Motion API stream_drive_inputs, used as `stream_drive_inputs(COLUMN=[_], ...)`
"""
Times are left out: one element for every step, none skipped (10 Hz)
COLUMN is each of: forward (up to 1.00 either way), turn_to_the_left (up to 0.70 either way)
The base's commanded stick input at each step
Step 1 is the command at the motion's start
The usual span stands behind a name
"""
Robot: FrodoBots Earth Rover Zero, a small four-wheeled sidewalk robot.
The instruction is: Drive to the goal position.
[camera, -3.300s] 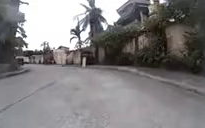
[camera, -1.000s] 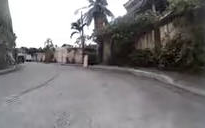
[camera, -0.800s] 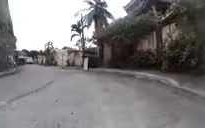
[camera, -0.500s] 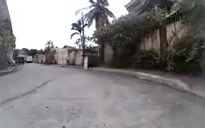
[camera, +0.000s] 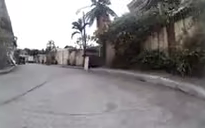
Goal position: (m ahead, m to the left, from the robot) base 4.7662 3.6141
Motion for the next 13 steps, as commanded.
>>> stream_drive_inputs(forward=[1.0,1.0,1.0,1.0,1.0,1.0,1.0,1.0,1.0,1.0,1.0,1.0,1.0], turn_to_the_left=[0.0,0.0,0.0,0.0,0.0,0.0,0.0,0.0,0.0,0.0,0.0,0.02,0.05])
